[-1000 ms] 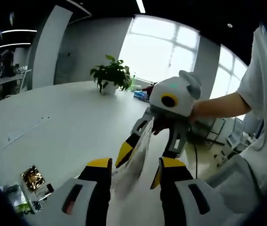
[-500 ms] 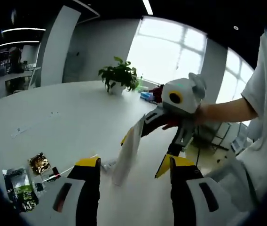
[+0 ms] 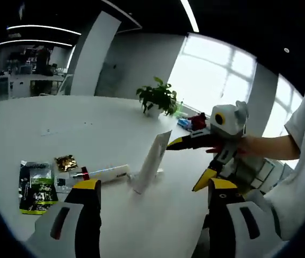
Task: Arrange the skincare products in the storage area until every visible bottle or jar stands upright without overlapping.
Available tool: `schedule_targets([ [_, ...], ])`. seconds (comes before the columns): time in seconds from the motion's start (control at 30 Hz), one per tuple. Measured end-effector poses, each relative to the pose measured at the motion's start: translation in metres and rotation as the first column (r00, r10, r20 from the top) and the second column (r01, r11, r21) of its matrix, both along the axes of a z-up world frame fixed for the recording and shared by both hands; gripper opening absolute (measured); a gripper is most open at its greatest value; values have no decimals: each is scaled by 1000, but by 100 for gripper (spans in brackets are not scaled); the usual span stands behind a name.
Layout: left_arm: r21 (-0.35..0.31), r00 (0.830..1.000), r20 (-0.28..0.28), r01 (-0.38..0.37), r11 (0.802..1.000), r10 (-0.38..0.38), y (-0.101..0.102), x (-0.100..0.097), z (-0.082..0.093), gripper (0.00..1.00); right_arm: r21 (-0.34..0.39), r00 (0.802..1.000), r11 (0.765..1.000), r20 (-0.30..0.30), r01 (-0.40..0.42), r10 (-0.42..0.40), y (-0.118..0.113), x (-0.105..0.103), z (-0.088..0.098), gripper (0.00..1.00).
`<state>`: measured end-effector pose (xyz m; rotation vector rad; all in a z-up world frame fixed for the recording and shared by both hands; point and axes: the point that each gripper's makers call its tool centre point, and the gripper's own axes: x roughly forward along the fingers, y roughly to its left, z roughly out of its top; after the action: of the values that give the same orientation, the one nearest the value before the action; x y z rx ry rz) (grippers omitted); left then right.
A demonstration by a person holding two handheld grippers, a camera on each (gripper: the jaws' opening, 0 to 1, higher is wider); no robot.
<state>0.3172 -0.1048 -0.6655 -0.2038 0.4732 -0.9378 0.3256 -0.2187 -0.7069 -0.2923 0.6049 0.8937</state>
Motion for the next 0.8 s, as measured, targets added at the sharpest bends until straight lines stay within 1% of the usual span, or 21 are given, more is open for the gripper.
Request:
schedule_targets([
  [0.07,-7,999,0,-37,999,37,12,-3,2,77,-1,1000,1000,-4,16,-16,-2,-6,-1,85],
  [0.13,-1,998,-6,-66,998,66,22,-7,2,80,-5,999,999,-7,34,-34,-3,-14,0,88],
  [0.27,11,995,-14,-97,995,97,34,-19,4,84,-9,997,997,-6,71,-71,-5,-28,4,93],
  [0.33,26,992,-17,-121,992,121,42,-25,3,88,-9,996,996,-6,90,-90,-7,-36,4,95],
  [0.4,42,991,-10,-130,991,130,46,-32,5,91,-6,995,995,-9,103,-103,-9,-39,4,96],
  [0.47,51,990,-9,-141,989,142,53,-37,4,91,-7,994,994,-12,113,-113,-10,-45,4,97],
  [0.6,51,985,-7,-174,983,174,65,-45,4,93,-4,991,991,-16,131,-131,-14,-52,5,98],
  [0.8,62,976,-9,-215,975,216,84,-56,4,96,27,986,986,-23,163,-163,-17,-66,11,98],
])
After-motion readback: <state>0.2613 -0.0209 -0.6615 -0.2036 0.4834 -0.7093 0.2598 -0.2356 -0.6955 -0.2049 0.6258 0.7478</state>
